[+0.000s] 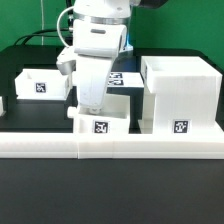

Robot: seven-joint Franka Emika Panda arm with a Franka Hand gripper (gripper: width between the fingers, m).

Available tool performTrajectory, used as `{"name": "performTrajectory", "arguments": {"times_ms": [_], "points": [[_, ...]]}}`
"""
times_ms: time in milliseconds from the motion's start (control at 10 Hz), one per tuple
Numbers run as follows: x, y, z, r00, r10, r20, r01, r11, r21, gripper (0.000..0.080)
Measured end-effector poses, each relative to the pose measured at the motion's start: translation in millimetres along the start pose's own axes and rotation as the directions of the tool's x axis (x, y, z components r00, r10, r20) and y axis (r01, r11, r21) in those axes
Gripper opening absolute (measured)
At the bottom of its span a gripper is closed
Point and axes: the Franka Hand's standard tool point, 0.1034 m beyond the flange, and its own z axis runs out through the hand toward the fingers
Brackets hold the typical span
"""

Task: Assemble drawer

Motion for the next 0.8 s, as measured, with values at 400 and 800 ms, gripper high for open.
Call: {"name": "performTrajectory", "arguments": {"times_ms": [400, 800], "points": [[2.1, 2.7, 1.8, 1.000, 0.023, -0.012, -0.023, 0.998, -0.062, 0.0042], [7.0, -6.4, 8.1, 0.999, 0.025, -0.022, -0.026, 0.996, -0.082, 0.0042]]}}
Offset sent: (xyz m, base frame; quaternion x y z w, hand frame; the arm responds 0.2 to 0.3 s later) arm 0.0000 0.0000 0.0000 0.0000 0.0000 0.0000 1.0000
